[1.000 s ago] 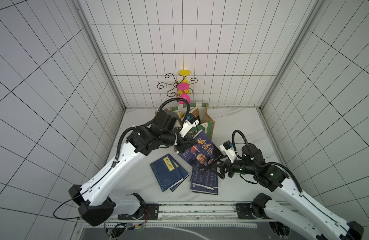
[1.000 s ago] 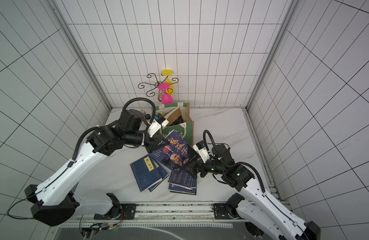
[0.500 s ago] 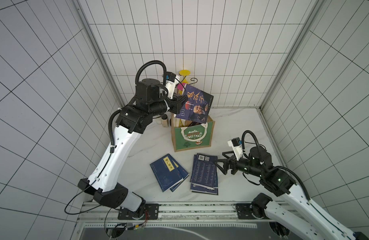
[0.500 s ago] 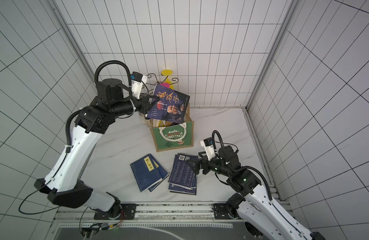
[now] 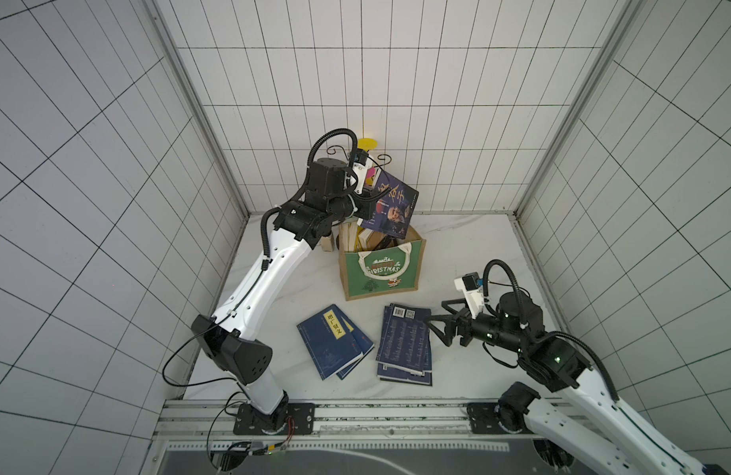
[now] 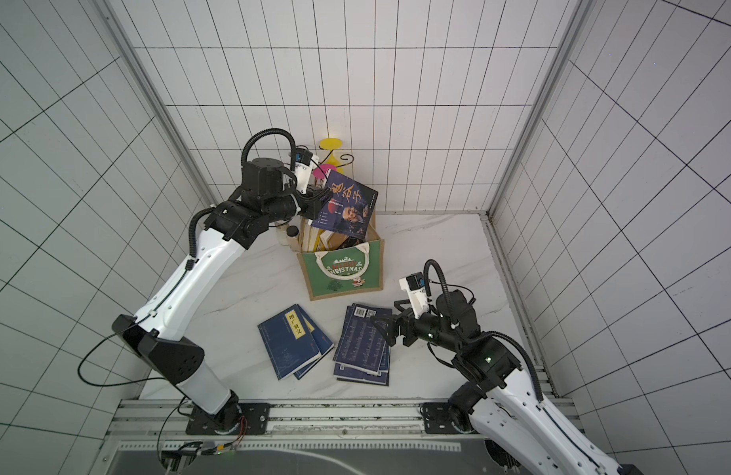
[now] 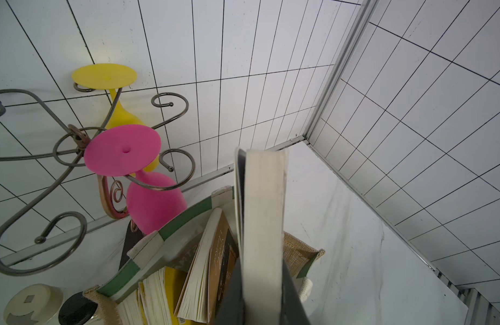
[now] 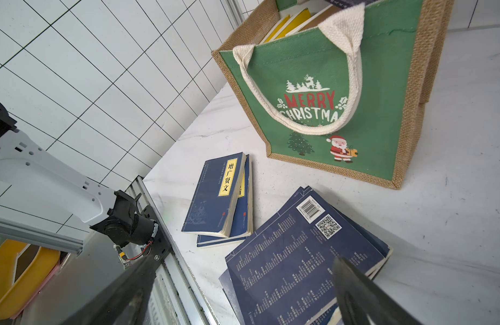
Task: Put the books into the canvas bag
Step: Place the book in the canvas bag.
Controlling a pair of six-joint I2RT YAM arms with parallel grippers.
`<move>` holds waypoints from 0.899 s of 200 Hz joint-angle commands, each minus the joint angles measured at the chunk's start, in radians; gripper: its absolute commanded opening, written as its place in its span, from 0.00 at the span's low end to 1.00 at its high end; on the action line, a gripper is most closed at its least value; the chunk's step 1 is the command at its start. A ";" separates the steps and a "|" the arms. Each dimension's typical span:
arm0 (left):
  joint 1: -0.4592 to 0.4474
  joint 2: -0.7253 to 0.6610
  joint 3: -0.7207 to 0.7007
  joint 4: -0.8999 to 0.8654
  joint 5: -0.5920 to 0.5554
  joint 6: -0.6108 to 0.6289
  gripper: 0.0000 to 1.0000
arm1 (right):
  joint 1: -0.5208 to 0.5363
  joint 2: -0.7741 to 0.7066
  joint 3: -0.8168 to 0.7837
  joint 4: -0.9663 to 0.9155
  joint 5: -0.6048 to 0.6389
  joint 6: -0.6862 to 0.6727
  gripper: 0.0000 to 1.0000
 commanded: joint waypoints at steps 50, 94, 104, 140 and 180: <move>0.003 -0.015 -0.006 0.032 -0.156 0.104 0.00 | -0.009 0.044 -0.021 0.053 -0.016 -0.001 0.99; 0.003 0.008 -0.030 -0.048 -0.118 0.167 0.00 | -0.011 0.074 -0.016 0.058 -0.023 -0.005 0.99; 0.003 0.025 -0.019 -0.072 -0.100 0.176 0.00 | -0.010 0.077 -0.014 0.060 -0.023 -0.006 0.99; -0.024 0.095 0.017 -0.134 -0.115 0.211 0.00 | -0.011 0.080 -0.009 0.060 -0.023 -0.003 0.99; -0.077 0.190 0.056 -0.167 -0.251 0.224 0.00 | -0.012 0.081 -0.017 0.060 -0.023 0.001 0.99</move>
